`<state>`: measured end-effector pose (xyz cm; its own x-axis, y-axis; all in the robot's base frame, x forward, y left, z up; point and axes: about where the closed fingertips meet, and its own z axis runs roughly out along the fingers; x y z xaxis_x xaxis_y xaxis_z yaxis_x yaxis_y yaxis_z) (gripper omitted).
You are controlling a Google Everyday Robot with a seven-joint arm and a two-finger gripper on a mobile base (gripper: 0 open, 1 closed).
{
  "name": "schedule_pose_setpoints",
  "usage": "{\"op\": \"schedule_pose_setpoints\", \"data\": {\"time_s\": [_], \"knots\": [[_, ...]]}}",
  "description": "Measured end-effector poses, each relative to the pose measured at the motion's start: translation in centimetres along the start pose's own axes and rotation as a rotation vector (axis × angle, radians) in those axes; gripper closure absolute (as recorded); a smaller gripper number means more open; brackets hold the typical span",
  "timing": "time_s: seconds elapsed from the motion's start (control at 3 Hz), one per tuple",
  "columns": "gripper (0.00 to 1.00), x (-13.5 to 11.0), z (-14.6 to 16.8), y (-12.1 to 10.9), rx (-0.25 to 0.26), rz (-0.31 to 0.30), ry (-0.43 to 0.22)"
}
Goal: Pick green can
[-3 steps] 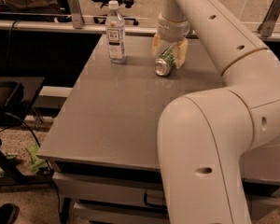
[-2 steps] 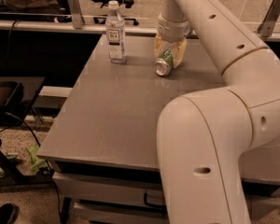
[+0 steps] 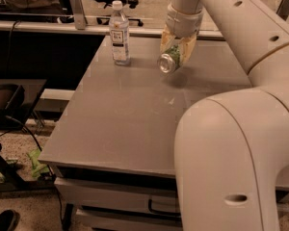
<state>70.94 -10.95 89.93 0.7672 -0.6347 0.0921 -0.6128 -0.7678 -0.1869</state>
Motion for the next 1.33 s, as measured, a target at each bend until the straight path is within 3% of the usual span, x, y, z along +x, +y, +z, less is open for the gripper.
{"op": "schedule_pose_setpoints", "data": {"time_s": [0.67, 1.0, 1.33], "knots": [[1.00, -4.1, -4.2, 0.0, 0.069, 0.064, -0.086], [1.00, -4.5, -5.0, -1.2, 0.129, 0.086, -0.102], [1.00, -4.1, -4.7, -1.9, 0.153, 0.087, -0.092]]}}
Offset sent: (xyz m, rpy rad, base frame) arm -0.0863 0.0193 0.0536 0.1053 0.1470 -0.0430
